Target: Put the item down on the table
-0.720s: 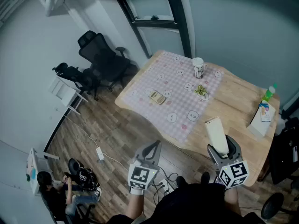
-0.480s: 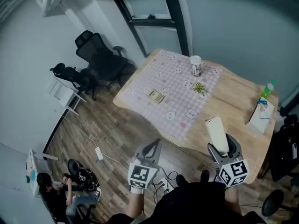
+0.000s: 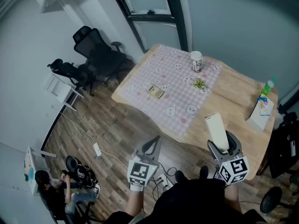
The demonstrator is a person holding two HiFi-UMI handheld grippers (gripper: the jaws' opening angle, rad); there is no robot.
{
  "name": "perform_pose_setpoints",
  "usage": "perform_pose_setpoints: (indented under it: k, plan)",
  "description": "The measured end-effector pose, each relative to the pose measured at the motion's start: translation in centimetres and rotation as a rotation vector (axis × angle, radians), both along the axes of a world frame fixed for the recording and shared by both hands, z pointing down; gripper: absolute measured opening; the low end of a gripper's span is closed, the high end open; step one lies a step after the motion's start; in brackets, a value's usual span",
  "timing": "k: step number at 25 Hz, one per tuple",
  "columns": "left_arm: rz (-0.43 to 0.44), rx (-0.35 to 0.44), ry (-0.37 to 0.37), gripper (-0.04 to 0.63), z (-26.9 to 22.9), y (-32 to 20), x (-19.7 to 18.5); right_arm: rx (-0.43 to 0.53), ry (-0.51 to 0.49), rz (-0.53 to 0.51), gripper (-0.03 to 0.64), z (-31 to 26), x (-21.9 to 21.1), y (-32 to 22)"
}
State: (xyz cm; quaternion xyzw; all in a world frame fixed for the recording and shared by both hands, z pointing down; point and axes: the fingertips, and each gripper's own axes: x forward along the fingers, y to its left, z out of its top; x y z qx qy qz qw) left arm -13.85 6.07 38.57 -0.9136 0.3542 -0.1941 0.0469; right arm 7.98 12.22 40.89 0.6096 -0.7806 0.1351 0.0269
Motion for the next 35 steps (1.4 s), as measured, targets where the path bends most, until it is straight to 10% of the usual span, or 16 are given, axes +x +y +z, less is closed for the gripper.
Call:
perform_pose_setpoints:
  k: [17, 30, 35]
  plan:
    - [0.015, -0.035, 0.056, -0.002, 0.9, -0.9, -3.4, 0.006, 0.019, 0.024, 0.348, -1.1, -3.3, -0.4]
    - [0.359, -0.097, -0.010, -0.002, 4.1, 3.2, -2.1, -0.042, 0.083, 0.015, 0.348, -0.8, -7.9, -0.6]
    - [0.359, -0.076, 0.020, -0.002, 4.3, 2.3, -2.9, -0.052, 0.132, -0.009, 0.348, -1.2, -10.4, -1.2]
